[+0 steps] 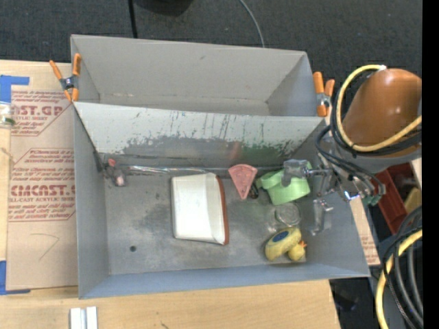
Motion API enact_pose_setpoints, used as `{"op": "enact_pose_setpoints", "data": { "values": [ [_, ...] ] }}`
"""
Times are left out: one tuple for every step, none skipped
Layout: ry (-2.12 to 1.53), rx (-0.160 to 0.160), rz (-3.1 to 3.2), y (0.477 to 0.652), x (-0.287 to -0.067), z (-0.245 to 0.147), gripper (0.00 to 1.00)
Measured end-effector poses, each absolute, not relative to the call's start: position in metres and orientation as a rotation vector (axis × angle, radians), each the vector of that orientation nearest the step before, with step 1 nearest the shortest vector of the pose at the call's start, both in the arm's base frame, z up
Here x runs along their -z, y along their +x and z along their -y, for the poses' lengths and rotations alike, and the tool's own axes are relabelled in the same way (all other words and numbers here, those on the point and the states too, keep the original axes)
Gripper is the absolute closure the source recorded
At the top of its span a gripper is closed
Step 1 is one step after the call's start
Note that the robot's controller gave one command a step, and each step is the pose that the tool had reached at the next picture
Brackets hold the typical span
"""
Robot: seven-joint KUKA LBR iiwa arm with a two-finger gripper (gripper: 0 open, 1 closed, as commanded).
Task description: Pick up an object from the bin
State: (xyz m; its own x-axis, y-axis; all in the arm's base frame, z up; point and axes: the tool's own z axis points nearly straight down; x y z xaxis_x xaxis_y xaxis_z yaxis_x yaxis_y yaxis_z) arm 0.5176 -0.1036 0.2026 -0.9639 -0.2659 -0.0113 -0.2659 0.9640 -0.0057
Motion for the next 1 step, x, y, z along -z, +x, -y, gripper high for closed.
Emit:
{"op": "enact_pose_setpoints", "data": {
  "values": [
    [-0.569,-0.002,-3.09,0.5064,-0.158,0.1087,0.0]
  ]
}}
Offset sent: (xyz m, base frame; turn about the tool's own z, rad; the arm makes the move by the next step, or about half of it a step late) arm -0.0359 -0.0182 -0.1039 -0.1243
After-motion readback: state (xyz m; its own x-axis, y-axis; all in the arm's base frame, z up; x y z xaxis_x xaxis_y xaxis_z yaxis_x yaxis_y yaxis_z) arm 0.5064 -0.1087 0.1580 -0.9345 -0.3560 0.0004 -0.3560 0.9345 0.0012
